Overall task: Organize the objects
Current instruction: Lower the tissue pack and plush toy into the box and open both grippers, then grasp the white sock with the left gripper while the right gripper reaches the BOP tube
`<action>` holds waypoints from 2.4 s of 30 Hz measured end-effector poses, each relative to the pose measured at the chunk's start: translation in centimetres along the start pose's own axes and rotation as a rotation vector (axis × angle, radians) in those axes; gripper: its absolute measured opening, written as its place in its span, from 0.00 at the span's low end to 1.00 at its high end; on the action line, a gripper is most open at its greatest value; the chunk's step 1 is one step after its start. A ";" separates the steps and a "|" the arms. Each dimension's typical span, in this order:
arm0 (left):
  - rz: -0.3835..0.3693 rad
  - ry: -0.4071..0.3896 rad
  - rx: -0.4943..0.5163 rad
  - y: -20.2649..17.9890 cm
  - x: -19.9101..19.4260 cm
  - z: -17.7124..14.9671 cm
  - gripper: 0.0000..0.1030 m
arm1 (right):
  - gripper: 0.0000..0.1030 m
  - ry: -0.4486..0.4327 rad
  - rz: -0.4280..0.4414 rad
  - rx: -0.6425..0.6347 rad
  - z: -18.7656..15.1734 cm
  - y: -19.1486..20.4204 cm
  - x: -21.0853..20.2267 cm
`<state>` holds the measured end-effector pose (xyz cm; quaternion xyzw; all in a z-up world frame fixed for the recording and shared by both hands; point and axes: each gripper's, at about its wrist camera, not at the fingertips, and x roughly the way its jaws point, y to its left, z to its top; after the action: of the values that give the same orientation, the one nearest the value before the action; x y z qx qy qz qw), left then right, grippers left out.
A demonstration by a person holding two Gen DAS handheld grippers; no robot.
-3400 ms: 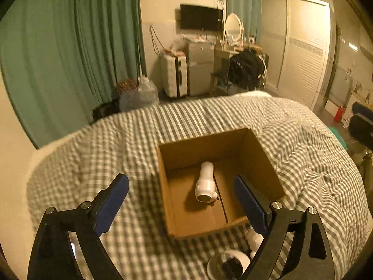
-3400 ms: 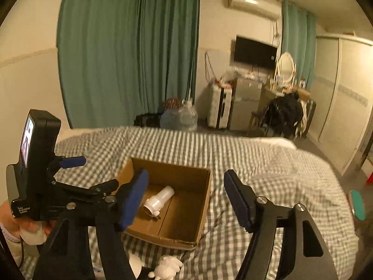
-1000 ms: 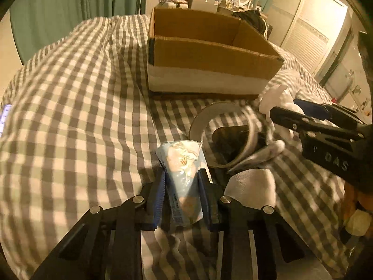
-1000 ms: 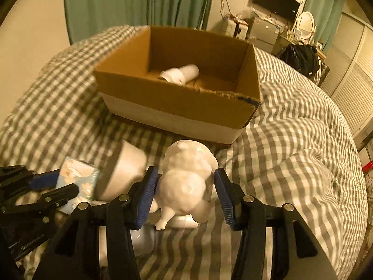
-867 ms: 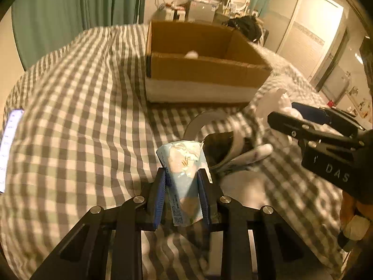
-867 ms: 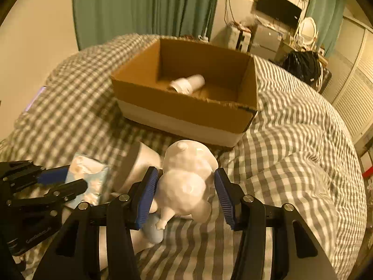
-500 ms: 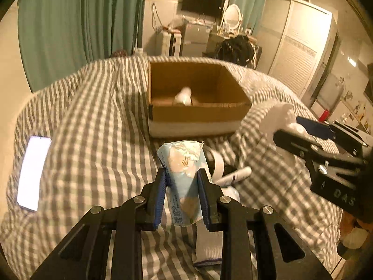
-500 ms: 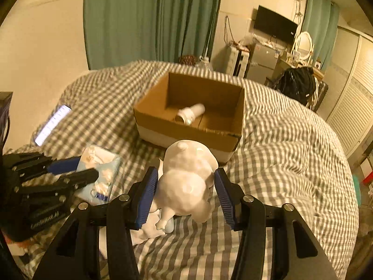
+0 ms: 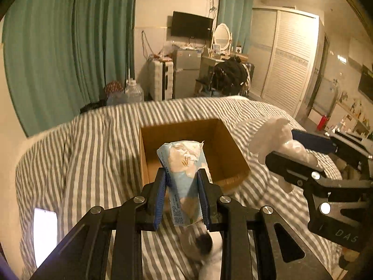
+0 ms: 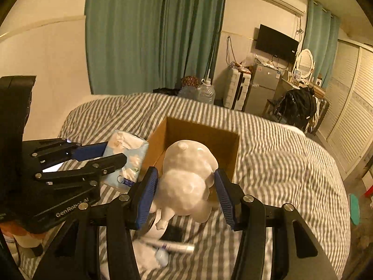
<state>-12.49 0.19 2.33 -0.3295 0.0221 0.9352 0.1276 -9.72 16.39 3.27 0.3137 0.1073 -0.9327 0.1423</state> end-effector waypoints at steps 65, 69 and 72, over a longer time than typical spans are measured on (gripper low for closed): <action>0.193 0.047 -0.021 2.2 -6.2 -5.5 0.95 | 0.88 -0.043 -0.062 0.045 -1.5 0.1 -8.3; 0.216 0.110 -0.047 1.2 -3.5 -9.2 0.95 | 0.88 -0.021 -0.055 0.051 -5.4 0.0 -6.5; 0.241 0.149 -0.025 -0.3 -1.6 -12.0 0.95 | 0.88 0.036 -0.019 0.040 -8.0 -0.6 -4.2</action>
<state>-3.90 -1.41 -6.03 -0.3943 0.0595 0.9170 0.0081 -2.23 20.09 -0.32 0.3323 0.0939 -0.9301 0.1253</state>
